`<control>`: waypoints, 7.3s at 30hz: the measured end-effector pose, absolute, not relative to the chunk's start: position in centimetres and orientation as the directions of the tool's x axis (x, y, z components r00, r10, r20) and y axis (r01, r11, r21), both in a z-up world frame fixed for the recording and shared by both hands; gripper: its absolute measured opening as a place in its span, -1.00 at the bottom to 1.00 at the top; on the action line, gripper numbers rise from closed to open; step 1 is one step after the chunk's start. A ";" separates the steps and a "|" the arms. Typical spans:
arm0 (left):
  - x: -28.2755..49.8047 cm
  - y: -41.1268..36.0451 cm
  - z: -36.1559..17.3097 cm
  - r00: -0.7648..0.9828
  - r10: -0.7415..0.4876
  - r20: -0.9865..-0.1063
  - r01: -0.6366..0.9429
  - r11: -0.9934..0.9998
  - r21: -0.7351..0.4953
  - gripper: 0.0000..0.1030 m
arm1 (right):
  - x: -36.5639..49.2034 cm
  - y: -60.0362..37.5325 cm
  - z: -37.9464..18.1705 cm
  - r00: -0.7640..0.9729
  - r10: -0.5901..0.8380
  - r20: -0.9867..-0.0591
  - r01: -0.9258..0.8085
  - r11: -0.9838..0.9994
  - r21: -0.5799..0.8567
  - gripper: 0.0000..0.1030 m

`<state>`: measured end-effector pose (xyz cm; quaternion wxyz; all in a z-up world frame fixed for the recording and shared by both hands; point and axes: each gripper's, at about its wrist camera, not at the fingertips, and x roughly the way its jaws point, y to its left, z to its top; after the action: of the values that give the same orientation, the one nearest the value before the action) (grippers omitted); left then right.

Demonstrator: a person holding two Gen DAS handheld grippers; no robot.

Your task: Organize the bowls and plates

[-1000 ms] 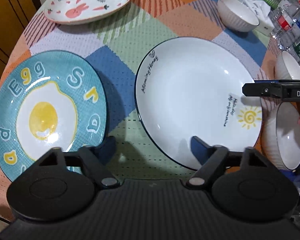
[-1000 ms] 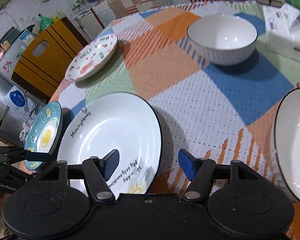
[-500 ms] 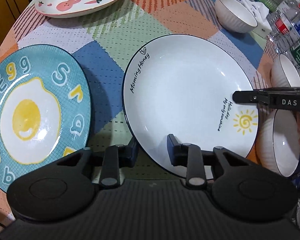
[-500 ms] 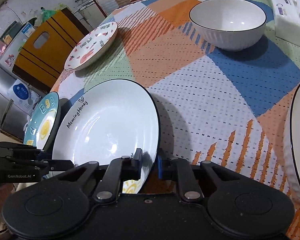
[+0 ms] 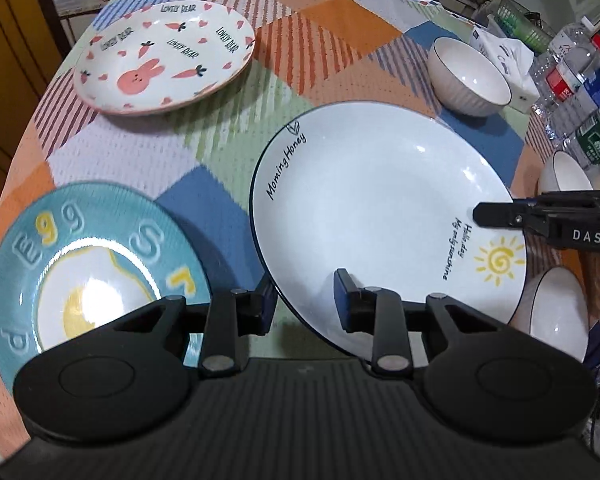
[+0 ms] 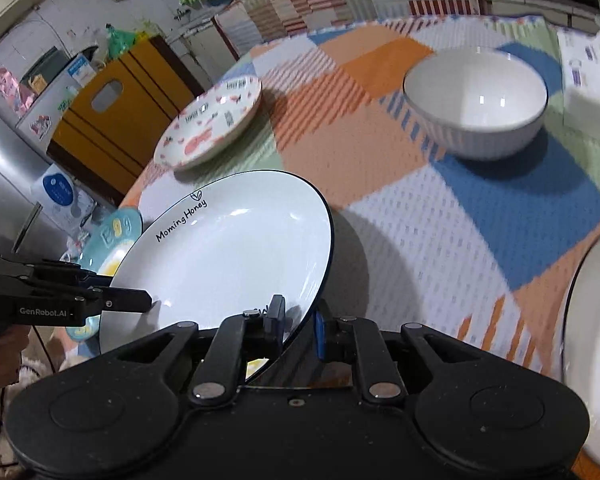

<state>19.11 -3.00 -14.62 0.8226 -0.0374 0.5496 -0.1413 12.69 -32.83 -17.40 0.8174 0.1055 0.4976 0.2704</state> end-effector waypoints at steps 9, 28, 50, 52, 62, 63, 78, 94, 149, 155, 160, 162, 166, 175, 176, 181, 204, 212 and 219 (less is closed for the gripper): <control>23.0 -3.1 -14.9 0.412 -0.248 -0.877 0.182 0.965 -0.187 -0.44 | 15.6 -32.0 -16.4 0.405 0.526 -0.748 -0.382 0.841 0.384 -0.61; 26.4 -4.8 -18.5 0.377 -0.231 -0.897 0.197 0.966 -0.166 -0.43 | 18.2 -29.2 -18.9 0.379 0.312 -0.871 -0.324 0.927 0.191 -0.41; 22.2 0.1 -8.5 0.413 -0.251 -0.875 0.301 0.945 -0.129 -0.18 | 10.2 -26.3 -10.9 0.568 0.320 -0.758 -0.414 0.907 0.073 0.00; 21.7 0.4 -7.4 0.425 -0.252 -0.869 0.319 0.941 -0.116 -0.13 | 9.4 -25.7 -10.0 0.579 0.330 -0.746 -0.424 0.903 0.070 0.04; 17.7 4.5 -4.0 0.450 -0.240 -0.860 0.386 0.921 -0.054 0.28 | 5.7 -22.4 -5.7 0.593 0.455 -0.664 -0.536 0.839 0.096 0.32; 17.4 5.1 -4.0 0.456 -0.232 -0.859 0.386 0.921 -0.044 0.31 | 5.3 -22.1 -5.5 0.600 0.470 -0.647 -0.544 0.833 0.100 0.41; 15.8 13.7 -7.6 0.416 -0.175 -0.892 0.430 0.903 0.024 0.53 | 2.8 -13.5 -8.0 0.596 0.567 -0.569 -0.717 0.695 -0.058 0.43; 19.9 17.2 -15.5 0.246 -0.164 -0.955 0.441 0.897 -0.040 0.13 | 10.0 -12.0 -16.6 0.280 0.599 -0.750 -0.393 0.784 0.480 0.21; 23.2 11.5 -11.2 0.371 -0.452 -0.811 0.414 0.863 -0.291 -0.50 | 9.8 -21.1 -13.0 0.487 0.601 -0.634 -0.366 0.799 0.477 -0.59; 26.3 8.2 -9.7 0.402 -0.477 -0.782 0.445 0.848 -0.289 -0.50 | 11.9 -22.7 -11.9 0.491 0.558 -0.669 -0.370 0.829 0.420 -0.58; 28.6 5.3 -10.1 0.381 -0.513 -0.769 0.455 0.828 -0.327 -0.50 | 12.8 -25.3 -11.9 0.503 0.535 -0.679 -0.319 0.845 0.430 -0.57; 29.2 4.2 -10.6 0.363 -0.521 -0.772 0.452 0.823 -0.343 -0.50 | 12.9 -26.1 -12.1 0.508 0.523 -0.685 -0.305 0.852 0.425 -0.57; 30.1 2.1 -11.8 0.328 -0.518 -0.790 0.467 0.816 -0.341 -0.50 | 13.3 -27.8 -12.9 0.505 0.496 -0.706 -0.257 0.867 0.426 -0.57; 31.1 -1.0 -14.7 0.258 -0.453 -0.854 0.479 0.827 -0.294 -0.50 | 13.5 -29.5 -15.4 0.481 0.452 -0.751 -0.171 0.889 0.425 -0.58; 31.1 -1.1 -14.9 0.257 -0.441 -0.860 0.480 0.831 -0.283 -0.50 | 13.5 -29.6 -15.6 0.478 0.450 -0.755 -0.167 0.890 0.425 -0.57; 31.2 -2.0 -15.7 0.232 -0.393 -0.890 0.483 0.841 -0.245 -0.50 | 14.4 -29.6 -16.3 0.453 0.442 -0.774 -0.141 0.893 0.427 -0.58; 30.5 -3.6 -17.0 0.210 -0.328 -0.921 0.485 0.853 -0.193 -0.49 | 16.2 -23.9 -15.9 0.371 0.009 -0.928 -0.110 0.993 -0.034 -0.29; 30.7 -3.1 -16.7 0.192 -0.336 -0.922 0.455 0.863 -0.219 -0.49 | 15.8 -23.1 -16.5 0.399 -0.062 -0.915 -0.122 0.985 -0.120 -0.32; 29.0 -2.5 -13.7 0.214 -0.359 -0.908 0.475 0.851 -0.224 -0.52 | 13.7 -22.4 -14.2 0.557 -0.074 -0.827 -0.133 0.975 -0.176 -0.35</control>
<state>29.04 -2.48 -13.74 0.7775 0.0512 0.5665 -0.2682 13.70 -22.35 -14.22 0.8754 -0.1099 0.4705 0.0170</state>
